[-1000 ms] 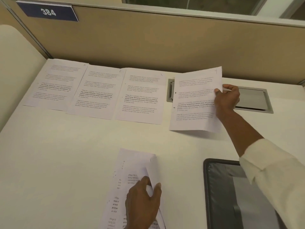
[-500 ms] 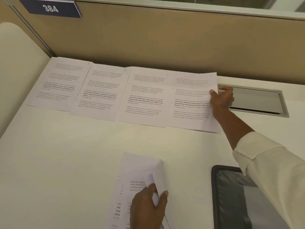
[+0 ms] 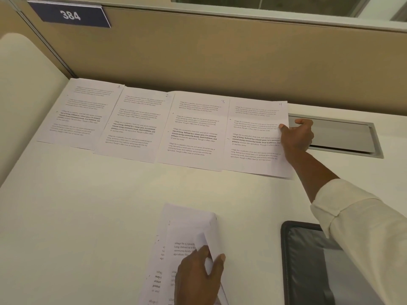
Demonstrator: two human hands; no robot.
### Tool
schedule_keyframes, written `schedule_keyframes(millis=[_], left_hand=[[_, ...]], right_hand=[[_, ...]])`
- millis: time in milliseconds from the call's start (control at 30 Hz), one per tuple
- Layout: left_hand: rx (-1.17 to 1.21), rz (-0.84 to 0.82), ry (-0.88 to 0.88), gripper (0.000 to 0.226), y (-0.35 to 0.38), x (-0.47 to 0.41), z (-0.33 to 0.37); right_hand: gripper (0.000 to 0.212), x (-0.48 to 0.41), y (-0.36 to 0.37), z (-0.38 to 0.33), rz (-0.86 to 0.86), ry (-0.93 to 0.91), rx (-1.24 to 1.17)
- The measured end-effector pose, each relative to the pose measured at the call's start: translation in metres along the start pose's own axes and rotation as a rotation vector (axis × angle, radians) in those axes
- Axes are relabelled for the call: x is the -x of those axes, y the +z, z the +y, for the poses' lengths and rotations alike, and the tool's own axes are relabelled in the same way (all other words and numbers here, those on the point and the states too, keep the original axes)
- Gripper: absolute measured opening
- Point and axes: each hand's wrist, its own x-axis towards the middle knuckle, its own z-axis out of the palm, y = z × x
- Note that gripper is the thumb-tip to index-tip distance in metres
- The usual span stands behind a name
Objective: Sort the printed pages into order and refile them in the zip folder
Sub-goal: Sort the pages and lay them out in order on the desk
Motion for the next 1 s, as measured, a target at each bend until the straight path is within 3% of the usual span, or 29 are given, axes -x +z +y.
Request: schedule_keyframes(millis=[100,233,367,433,533,633,767,933,1000], left_hand=[[-0.001,-0.001,-0.005,0.009,-0.001,0.002,0.003],[-0.015,0.013,-0.017,0.023,-0.001,0.002,0.0],[0.096,0.037,-0.089,0.014,-0.004,0.001,0.008],[0.128,0.044,-0.118,0.021,-0.006,0.001,0.013],[0.091,0.077,-0.114,0.052,-0.008,0.001,0.013],[0.064,0.106,-0.112,0.064,-0.011,0.004,0.015],[0.139,0.108,-0.112,0.055,-0.012,0.006,0.01],[0.163,0.118,-0.076,0.02,-0.012,0.01,0.005],[0.167,0.129,-0.062,0.015,-0.012,0.012,0.005]], right_hand=[[0.049,0.003,-0.002,0.002,0.026,-0.035,0.065],[0.051,0.024,-0.014,0.019,0.096,-0.263,0.141],[0.036,0.092,-0.037,0.04,-0.027,-0.434,-0.042],[0.021,0.143,-0.054,0.052,-0.162,-0.376,-0.172],[0.008,0.222,-0.079,0.077,-0.416,-0.199,-0.316],[0.018,0.282,-0.103,0.098,-0.575,0.03,-0.418],[0.037,0.318,-0.126,0.118,-0.639,0.104,-0.378],[0.034,0.324,-0.135,0.138,-0.687,0.074,-0.37],[0.055,0.325,-0.136,0.145,-0.672,0.008,-0.333]])
